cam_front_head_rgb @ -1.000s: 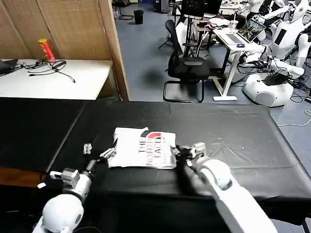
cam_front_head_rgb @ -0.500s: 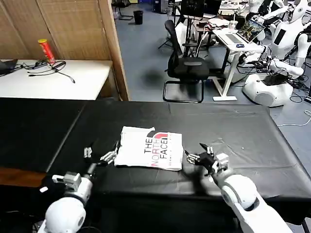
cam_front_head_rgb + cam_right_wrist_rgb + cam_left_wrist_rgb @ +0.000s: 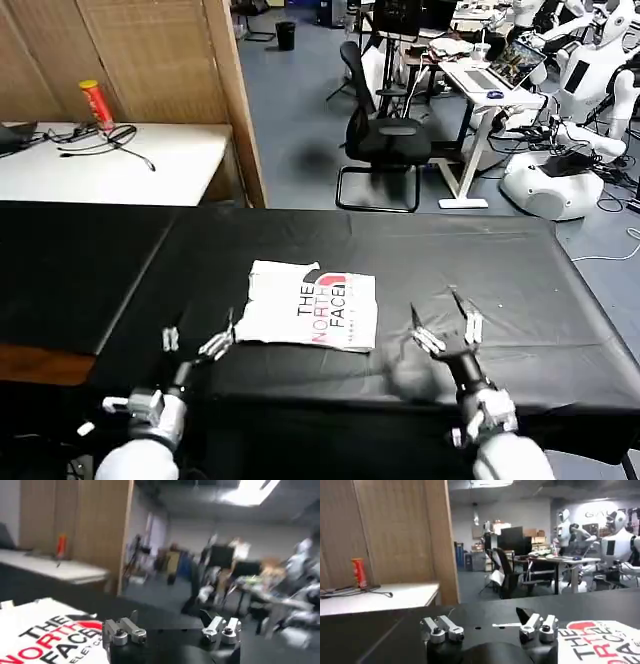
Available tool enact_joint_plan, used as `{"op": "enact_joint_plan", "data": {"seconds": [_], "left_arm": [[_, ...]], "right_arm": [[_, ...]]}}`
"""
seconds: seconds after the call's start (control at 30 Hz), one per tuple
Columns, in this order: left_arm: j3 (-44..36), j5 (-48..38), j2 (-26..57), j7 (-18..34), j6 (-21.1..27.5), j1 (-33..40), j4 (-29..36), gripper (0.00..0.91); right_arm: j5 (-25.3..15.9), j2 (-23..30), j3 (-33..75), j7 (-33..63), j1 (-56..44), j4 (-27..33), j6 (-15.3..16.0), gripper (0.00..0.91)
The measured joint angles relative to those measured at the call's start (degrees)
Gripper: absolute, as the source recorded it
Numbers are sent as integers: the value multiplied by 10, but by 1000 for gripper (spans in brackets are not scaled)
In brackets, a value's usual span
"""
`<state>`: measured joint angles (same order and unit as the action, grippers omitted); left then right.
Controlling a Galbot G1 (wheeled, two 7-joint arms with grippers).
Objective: Fold and organize the clothes.
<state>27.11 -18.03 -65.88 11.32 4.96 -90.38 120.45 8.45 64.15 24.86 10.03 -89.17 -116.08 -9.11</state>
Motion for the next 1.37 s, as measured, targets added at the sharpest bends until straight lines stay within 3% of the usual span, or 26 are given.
{"op": "enact_joint_plan", "data": {"seconds": [0.13, 0.4, 0.77, 0.93, 1.37], "left_arm": [[-5, -9, 8, 43, 17, -40, 28, 878], [8, 13, 12, 46, 6, -151, 77, 878], [39, 13, 9, 20, -10, -247, 102, 878], [54, 3, 12, 20, 4, -268, 116, 878], [64, -13, 26, 21, 26, -273, 125, 878]], "right_arm": [[-4, 14, 5, 38, -64, -24, -5, 878], [-14, 27, 11, 82, -190, -78, -4, 878], [9, 24, 3, 115, -300, -151, 55, 878], [26, 22, -1, 126, -323, -181, 85, 878], [32, 22, -1, 130, -333, -191, 87, 878]]}}
